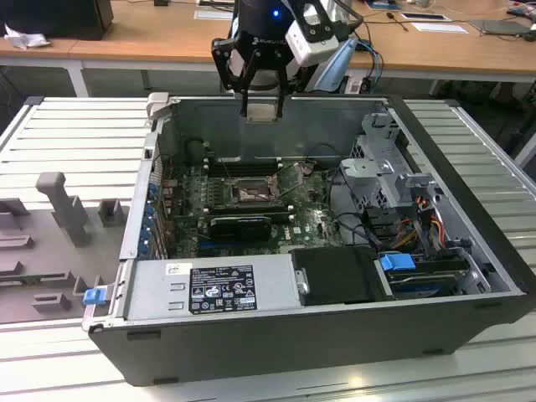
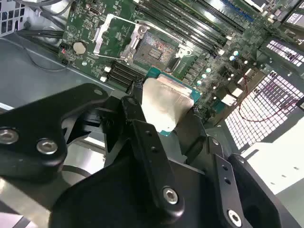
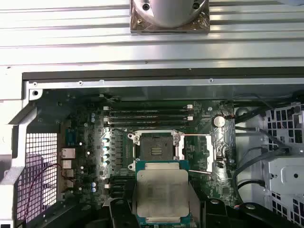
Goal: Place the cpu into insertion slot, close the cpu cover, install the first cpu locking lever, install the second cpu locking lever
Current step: 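Place the cpu into insertion slot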
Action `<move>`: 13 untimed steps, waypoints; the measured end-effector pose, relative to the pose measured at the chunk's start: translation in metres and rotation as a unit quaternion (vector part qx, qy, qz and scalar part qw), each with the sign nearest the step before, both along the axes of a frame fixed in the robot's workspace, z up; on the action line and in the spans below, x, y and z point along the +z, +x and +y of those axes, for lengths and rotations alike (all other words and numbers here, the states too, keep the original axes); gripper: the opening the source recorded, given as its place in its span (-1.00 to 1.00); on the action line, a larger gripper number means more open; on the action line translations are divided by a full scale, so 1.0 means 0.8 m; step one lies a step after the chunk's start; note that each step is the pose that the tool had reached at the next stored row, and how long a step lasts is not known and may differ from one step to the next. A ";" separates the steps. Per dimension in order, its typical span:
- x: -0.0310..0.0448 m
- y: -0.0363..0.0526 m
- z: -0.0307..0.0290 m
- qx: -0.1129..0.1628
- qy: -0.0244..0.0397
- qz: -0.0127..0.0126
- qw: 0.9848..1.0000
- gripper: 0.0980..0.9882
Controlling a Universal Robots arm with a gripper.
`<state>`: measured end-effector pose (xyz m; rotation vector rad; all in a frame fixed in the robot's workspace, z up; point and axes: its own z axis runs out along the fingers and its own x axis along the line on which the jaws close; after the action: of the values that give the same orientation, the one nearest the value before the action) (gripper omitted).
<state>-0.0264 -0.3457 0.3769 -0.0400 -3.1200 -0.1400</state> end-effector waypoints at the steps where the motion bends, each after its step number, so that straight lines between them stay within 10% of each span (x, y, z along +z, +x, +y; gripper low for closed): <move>1: 0.0000 0.000 0.0000 -0.001 0.000 0.000 1.000 -0.03; 8: -0.0014 0.000 -0.0005 -0.047 0.000 0.000 0.999 -0.03; 13: -0.0018 0.000 -0.0005 -0.101 0.000 0.000 0.995 -0.03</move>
<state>-0.0264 -0.3462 0.3754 -0.3563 -3.1089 -0.1425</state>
